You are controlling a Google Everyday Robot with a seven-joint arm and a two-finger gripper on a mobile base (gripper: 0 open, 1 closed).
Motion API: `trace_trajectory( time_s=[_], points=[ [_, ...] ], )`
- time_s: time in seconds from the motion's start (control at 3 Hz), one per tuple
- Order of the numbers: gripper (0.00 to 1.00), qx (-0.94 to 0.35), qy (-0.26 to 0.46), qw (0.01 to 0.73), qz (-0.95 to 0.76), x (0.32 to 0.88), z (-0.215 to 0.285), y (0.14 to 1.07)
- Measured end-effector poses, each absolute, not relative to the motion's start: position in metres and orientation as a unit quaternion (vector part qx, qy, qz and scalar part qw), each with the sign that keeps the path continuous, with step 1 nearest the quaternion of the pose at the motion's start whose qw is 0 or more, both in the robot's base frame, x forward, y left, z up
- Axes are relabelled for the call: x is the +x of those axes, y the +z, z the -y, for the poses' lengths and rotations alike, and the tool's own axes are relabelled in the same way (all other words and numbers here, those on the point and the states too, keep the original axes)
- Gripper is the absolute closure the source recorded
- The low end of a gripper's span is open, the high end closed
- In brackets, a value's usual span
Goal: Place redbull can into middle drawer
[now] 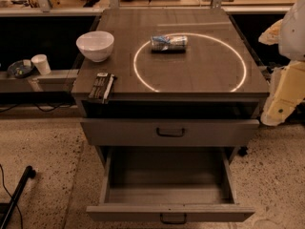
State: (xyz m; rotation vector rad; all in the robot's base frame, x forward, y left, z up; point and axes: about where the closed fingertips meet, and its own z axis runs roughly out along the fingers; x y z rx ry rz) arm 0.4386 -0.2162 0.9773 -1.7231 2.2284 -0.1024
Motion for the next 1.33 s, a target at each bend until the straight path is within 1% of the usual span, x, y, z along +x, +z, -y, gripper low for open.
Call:
trace_trajectory(
  time_s=[0.33,0.67,1.0,1.33],
  points=[
    [0.00,-0.603,-0.036,0.161,-0.780,0.439,0.216,0.977],
    [0.00,-0.626,-0.035,0.157,-0.763,0.474,0.202,0.980],
    [0.00,-0.652,-0.036,0.136,-0.745,0.534,0.178,0.978],
    [0.00,-0.681,-0.042,0.135,-0.719,0.606,0.132,0.974]
  ],
)
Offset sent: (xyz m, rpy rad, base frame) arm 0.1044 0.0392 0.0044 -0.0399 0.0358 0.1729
